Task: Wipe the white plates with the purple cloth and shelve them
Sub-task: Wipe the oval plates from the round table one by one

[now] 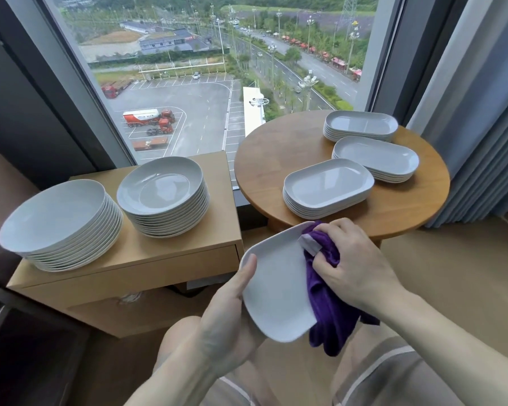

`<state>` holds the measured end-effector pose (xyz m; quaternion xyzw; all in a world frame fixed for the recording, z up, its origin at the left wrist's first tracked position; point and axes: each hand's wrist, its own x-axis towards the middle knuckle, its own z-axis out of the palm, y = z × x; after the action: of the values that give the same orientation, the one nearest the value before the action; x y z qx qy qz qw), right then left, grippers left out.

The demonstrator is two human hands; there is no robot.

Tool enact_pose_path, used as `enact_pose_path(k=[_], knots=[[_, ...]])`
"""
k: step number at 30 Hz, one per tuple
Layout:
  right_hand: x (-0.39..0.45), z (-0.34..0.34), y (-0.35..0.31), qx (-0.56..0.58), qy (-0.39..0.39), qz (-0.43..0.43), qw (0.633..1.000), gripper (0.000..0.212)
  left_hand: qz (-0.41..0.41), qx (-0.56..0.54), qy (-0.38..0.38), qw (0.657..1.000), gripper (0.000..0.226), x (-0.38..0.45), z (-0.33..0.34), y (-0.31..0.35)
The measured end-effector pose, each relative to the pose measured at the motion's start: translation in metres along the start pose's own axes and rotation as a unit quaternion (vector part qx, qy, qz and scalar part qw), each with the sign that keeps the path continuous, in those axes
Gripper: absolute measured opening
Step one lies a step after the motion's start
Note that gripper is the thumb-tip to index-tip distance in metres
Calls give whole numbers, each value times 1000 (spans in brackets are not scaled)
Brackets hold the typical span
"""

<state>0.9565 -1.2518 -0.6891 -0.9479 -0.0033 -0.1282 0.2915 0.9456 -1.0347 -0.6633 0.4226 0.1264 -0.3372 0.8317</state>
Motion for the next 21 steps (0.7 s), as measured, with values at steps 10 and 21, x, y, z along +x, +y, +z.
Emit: enact_pose_path(k=[10,21], knots=[[-16,14,-25,-30,-122,-12,992,30,63,-29,40,997,46,3,-9,19],[-45,12,-74,108,-112,-145,977,30,-15,-18,38,999,74,6,1,-9]])
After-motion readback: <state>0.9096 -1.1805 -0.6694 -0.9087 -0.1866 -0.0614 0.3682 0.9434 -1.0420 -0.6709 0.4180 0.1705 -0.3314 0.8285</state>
